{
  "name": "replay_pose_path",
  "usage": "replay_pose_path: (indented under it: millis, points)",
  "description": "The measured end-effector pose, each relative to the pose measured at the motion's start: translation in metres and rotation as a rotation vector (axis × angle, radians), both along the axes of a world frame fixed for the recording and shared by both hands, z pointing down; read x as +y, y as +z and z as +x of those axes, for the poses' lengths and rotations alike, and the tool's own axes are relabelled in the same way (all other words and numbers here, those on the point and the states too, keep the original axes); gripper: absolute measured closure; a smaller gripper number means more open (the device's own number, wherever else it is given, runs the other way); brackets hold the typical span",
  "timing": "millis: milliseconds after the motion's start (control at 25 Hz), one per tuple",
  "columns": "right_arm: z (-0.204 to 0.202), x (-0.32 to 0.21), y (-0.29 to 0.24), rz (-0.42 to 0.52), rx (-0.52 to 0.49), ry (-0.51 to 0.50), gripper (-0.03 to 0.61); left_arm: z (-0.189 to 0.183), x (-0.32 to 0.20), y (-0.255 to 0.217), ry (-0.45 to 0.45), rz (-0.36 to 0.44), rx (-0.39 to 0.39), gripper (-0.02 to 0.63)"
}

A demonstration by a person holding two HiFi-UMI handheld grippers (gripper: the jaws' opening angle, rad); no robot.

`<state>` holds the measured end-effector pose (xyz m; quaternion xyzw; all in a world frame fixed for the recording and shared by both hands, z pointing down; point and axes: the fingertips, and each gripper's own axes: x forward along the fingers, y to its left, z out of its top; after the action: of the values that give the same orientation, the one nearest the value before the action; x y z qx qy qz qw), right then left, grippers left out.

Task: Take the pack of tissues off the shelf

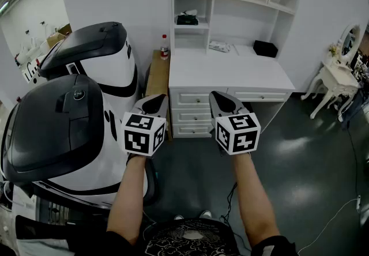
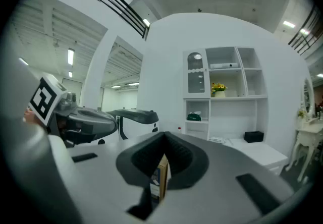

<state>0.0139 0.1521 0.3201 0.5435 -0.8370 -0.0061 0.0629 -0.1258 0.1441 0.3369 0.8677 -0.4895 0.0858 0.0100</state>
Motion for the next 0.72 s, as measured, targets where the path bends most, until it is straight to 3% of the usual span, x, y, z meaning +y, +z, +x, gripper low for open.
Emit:
replay_pose_path:
  millis: [440, 720]
  points:
    - [-0.021, -0.010, 0.000, 0.020, 0.015, 0.004, 0.570, -0.009, -0.011, 0.005, 0.016, 0.000, -0.003, 0.605]
    - [-0.021, -0.034, 0.000, 0.021, 0.020, -0.006, 0.529, -0.009, -0.031, 0.008, 0.008, -0.002, -0.010, 0.604]
